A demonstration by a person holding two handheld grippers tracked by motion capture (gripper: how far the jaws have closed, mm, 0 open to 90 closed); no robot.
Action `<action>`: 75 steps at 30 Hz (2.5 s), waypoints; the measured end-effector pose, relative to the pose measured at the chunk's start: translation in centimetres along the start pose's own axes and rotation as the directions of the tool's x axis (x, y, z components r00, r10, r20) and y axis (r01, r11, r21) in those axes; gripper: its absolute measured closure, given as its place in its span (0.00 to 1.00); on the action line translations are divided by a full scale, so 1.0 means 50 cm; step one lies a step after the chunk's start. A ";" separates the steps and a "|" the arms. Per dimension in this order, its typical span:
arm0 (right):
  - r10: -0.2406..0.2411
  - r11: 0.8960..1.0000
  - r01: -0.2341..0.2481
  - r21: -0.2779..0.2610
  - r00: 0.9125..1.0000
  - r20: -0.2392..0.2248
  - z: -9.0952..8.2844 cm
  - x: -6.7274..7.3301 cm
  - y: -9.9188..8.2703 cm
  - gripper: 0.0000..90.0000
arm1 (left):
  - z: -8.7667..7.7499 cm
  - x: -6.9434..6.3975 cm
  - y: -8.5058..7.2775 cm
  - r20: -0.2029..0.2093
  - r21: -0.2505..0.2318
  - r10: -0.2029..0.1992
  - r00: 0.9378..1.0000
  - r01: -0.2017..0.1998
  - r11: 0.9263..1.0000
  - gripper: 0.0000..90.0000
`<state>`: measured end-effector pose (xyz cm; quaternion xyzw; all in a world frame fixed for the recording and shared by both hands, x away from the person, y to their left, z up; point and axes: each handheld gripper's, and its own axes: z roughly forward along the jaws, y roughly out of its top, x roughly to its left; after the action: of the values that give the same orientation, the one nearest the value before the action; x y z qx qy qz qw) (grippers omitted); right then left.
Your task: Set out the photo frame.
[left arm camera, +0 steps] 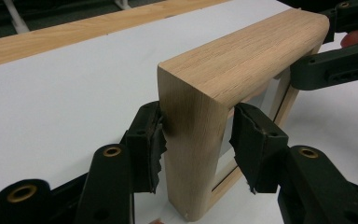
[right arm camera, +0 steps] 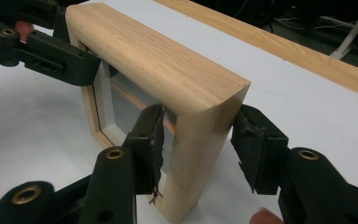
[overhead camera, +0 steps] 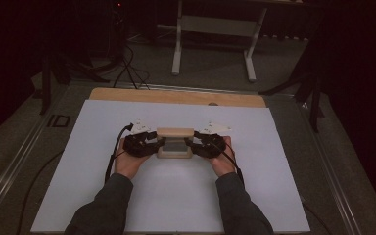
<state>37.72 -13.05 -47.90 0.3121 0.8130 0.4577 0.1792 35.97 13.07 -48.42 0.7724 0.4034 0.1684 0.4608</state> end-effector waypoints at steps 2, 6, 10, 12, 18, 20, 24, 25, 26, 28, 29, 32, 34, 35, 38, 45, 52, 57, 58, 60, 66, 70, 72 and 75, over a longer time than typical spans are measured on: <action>0.006 1.000 -0.006 -0.005 1.000 0.000 0.001 -0.001 -0.001 0.59 | 0.001 0.001 0.000 0.002 -0.004 -0.003 1.000 0.003 1.000 0.59; 0.011 1.000 -0.011 -0.004 1.000 0.003 0.001 -0.002 -0.001 0.60 | 0.004 0.003 0.001 0.004 -0.011 -0.009 1.000 0.009 1.000 0.59; 0.020 1.000 -0.020 0.000 1.000 -0.001 0.001 -0.005 -0.002 0.61 | 0.009 0.005 -0.001 0.005 -0.027 -0.021 1.000 0.021 0.999 0.58; 0.023 1.000 -0.023 0.002 1.000 -0.003 0.001 -0.006 -0.003 0.61 | 0.009 0.006 -0.001 0.004 -0.026 -0.028 1.000 0.028 0.999 0.58; 0.041 0.999 -0.041 0.027 0.999 -0.011 0.008 -0.011 -0.015 0.63 | 0.021 0.006 -0.015 -0.005 0.021 -0.031 1.000 0.031 0.999 0.58; 0.045 0.999 -0.045 0.031 0.999 -0.016 0.008 -0.014 -0.020 0.64 | 0.024 0.006 -0.023 -0.005 0.036 -0.031 1.000 0.031 0.999 0.59; 0.060 0.998 -0.059 0.033 0.998 -0.026 0.008 -0.017 -0.021 0.65 | 0.032 0.006 -0.040 -0.001 0.055 -0.041 0.999 0.041 0.998 0.59; 0.060 0.998 -0.059 0.033 0.998 -0.026 0.008 -0.017 -0.021 0.65 | 0.033 0.006 -0.042 0.000 0.056 -0.044 0.999 0.044 0.997 0.59; 0.060 0.998 -0.059 0.033 0.998 -0.028 0.009 -0.018 -0.020 0.65 | 0.034 0.006 -0.043 0.001 0.055 -0.049 0.999 0.049 0.997 0.59; 0.072 0.997 -0.071 0.034 0.997 -0.028 0.010 -0.021 -0.021 0.65 | 0.034 0.006 -0.044 -0.001 0.057 -0.052 0.999 0.052 0.997 0.60; 0.081 0.996 -0.080 0.035 0.996 -0.029 0.011 -0.022 -0.021 0.65 | 0.035 0.007 -0.044 -0.001 0.058 -0.055 0.998 0.055 0.997 0.60; 0.103 0.994 -0.102 0.044 0.995 -0.017 0.016 -0.026 -0.024 0.69 | 0.037 0.006 -0.044 0.002 0.059 -0.058 0.998 0.058 0.997 0.61; 0.109 0.993 -0.108 0.057 0.994 -0.014 0.019 -0.027 -0.027 0.69 | 0.038 0.006 -0.044 0.002 0.058 -0.060 0.998 0.059 0.997 0.62; 0.111 0.992 -0.109 0.059 0.994 -0.019 0.020 -0.027 -0.028 0.69 | 0.038 0.007 -0.044 0.004 0.056 -0.061 0.998 0.061 0.997 0.62; 0.108 0.992 -0.107 0.067 0.994 -0.022 0.022 -0.025 -0.029 0.68 | 0.039 0.010 -0.044 0.009 0.053 -0.065 0.998 0.064 0.997 0.62; 0.105 0.992 -0.103 0.068 0.994 -0.035 0.019 -0.020 -0.030 0.67 | 0.041 0.021 -0.041 0.020 0.057 -0.063 0.998 0.062 0.996 0.62; 0.100 0.993 -0.096 0.067 0.994 -0.054 0.020 -0.025 -0.032 0.57 | 0.042 0.025 -0.039 0.031 0.059 -0.061 0.998 0.059 0.997 0.62; 0.151 0.987 -0.147 0.057 0.986 -0.072 0.035 -0.038 -0.034 0.45 | 0.042 0.025 -0.040 0.033 0.058 -0.061 0.998 0.059 0.997 0.62; 0.162 0.986 -0.158 0.054 0.983 -0.084 0.039 -0.041 -0.035 0.45 | 0.042 0.026 -0.040 0.034 0.059 -0.060 0.998 0.058 0.997 0.62; 0.179 0.983 -0.175 0.048 0.979 -0.096 0.043 -0.044 -0.035 0.44 | 0.043 0.026 -0.040 0.035 0.057 -0.061 0.998 0.059 0.997 0.62; 0.194 0.981 -0.189 0.051 0.973 -0.127 0.051 -0.041 -0.034 0.45 | 0.043 0.027 -0.039 0.034 0.060 -0.048 0.998 0.046 0.997 0.62; 0.184 0.982 -0.178 0.062 0.977 -0.112 0.050 -0.034 -0.035 0.48 | 0.045 0.031 -0.038 0.045 0.060 -0.052 0.998 0.050 0.997 0.61; 0.168 0.985 -0.162 0.066 0.980 -0.109 0.048 -0.032 -0.035 0.48 | 0.045 0.031 -0.038 0.047 0.059 -0.054 0.997 0.051 0.997 0.60; 0.158 0.986 -0.151 0.074 0.982 -0.107 0.046 -0.031 -0.033 0.48 | 0.046 0.031 -0.038 0.052 0.058 -0.060 0.997 0.057 0.997 0.60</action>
<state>39.63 -13.25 -50.51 0.3538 0.8096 0.4603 0.0868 37.47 13.43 -51.41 0.7771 0.4180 0.1227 0.4542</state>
